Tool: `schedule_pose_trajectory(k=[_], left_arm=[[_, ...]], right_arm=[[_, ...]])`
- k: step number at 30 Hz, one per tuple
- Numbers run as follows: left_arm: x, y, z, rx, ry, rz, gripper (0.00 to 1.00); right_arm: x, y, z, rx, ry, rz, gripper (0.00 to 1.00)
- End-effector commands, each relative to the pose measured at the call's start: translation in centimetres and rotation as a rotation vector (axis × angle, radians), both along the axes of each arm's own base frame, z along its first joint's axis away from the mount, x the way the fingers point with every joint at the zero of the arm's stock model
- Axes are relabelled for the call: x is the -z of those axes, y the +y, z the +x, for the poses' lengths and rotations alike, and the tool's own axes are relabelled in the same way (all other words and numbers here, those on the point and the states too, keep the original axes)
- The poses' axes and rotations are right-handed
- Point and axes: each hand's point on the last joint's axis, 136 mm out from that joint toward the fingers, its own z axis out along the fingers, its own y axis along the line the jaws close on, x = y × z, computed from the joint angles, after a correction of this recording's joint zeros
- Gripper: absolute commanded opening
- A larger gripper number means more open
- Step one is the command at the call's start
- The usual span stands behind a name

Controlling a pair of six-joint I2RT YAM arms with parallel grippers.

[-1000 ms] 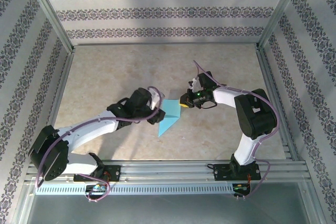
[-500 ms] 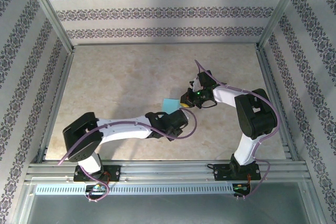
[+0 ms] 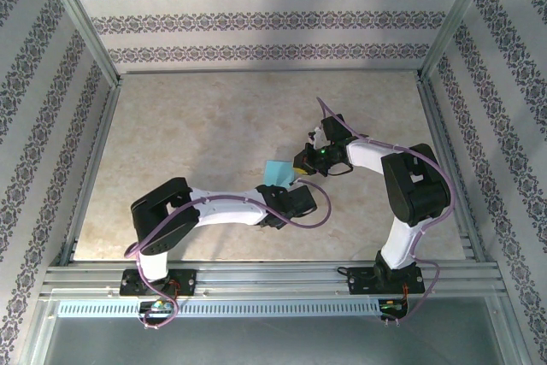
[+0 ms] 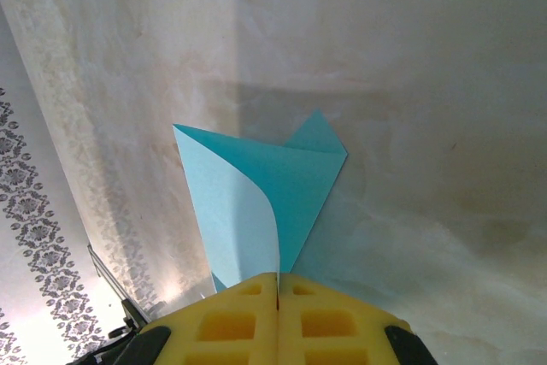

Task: Fold a paper plane with a square sheet of paper (fold left side to right side)
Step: Fold the wing for the fifth time at the center of the table.

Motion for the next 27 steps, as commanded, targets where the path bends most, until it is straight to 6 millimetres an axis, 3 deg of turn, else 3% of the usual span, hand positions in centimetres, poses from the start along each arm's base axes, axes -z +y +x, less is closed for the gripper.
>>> schedule_pose_trajectory(k=[1,17,27], left_arm=[[-0.09,0.46,0.25,0.004,-0.028,0.073,0.58],[0.71,1.37,0.81,-0.015,-0.061,0.141,0.37],[0.7,1.31,0.86,-0.02,-0.066,0.129,0.17]], right_arm=[[0.29,0.23,0.14,-0.003,0.015,-0.01,0.0],[0.6,0.26,-0.08,-0.008,0.021,-0.014,0.0],[0.94,0.02,-0.06,-0.001,0.023,-0.029,0.0]])
